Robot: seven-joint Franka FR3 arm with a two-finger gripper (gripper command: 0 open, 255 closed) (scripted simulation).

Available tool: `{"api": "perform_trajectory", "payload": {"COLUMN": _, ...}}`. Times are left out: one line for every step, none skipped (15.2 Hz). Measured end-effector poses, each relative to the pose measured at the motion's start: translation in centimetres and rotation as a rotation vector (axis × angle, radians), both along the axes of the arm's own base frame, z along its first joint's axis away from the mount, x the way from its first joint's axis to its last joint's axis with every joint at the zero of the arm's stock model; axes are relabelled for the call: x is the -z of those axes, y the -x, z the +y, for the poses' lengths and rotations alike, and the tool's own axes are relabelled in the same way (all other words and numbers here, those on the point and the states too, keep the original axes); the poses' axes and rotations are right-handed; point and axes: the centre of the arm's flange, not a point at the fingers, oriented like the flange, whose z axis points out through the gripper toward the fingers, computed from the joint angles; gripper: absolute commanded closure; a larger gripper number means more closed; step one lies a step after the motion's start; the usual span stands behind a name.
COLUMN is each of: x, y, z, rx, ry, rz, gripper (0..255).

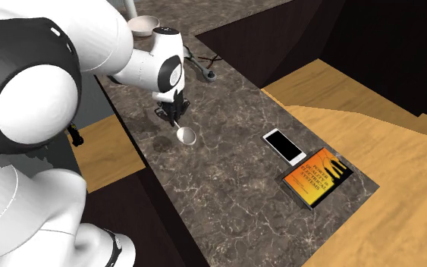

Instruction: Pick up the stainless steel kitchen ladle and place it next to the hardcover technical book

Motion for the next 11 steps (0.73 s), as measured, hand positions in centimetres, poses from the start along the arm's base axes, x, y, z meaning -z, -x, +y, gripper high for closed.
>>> {"api": "perform_trajectory", "payload": {"x": -0.6, "y": 0.0, "z": 0.1, "rx": 0.000, "ry": 0.000, "rz": 0.000, "gripper": 255}}
{"api": "perform_trajectory", "payload": {"x": -1.1, "y": 0.1, "z": 0.2, "rx": 0.000, "ry": 0.000, "rz": 0.000, "gripper": 255}}
{"api": "perform_trajectory", "payload": {"x": -1.6, "y": 0.0, "z": 0.1, "rx": 0.000, "ry": 0.001, "rz": 0.000, "gripper": 255}}
{"api": "perform_trajectory", "payload": {"x": -2.1, "y": 0.0, "z": 0.1, "rx": 0.000, "ry": 0.001, "rz": 0.000, "gripper": 255}}
{"api": "perform_trajectory", "payload": {"x": -2.7, "y": 0.0, "z": 0.0, "rx": 0.000, "ry": 0.001, "rz": 0.000, "gripper": 255}}
{"api": "perform_trajectory", "payload": {"x": -3.1, "y": 0.0, "z": 0.0, "rx": 0.000, "ry": 0.001, "rz": 0.000, "gripper": 255}}
{"api": "perform_trajectory", "payload": {"x": -3.7, "y": 0.0, "z": 0.0, "rx": 0.000, "ry": 0.001, "rz": 0.000, "gripper": 255}}
{"api": "perform_trajectory", "payload": {"x": -4.1, "y": 0.0, "z": 0.0, "rx": 0.000, "ry": 0.001, "rz": 0.000, "gripper": 255}}
{"api": "perform_trajectory", "payload": {"x": -4.6, "y": 0.0, "z": 0.0, "rx": 0.000, "ry": 0.001, "rz": 0.000, "gripper": 255}}
{"api": "perform_trajectory", "payload": {"x": -5.3, "y": -0.1, "z": 0.0, "rx": 0.000, "ry": 0.001, "rz": 0.000, "gripper": 255}}
{"api": "perform_trajectory", "payload": {"x": -5.7, "y": 0.0, "z": 0.0, "rx": 0.000, "ry": 0.001, "rz": 0.000, "gripper": 255}}
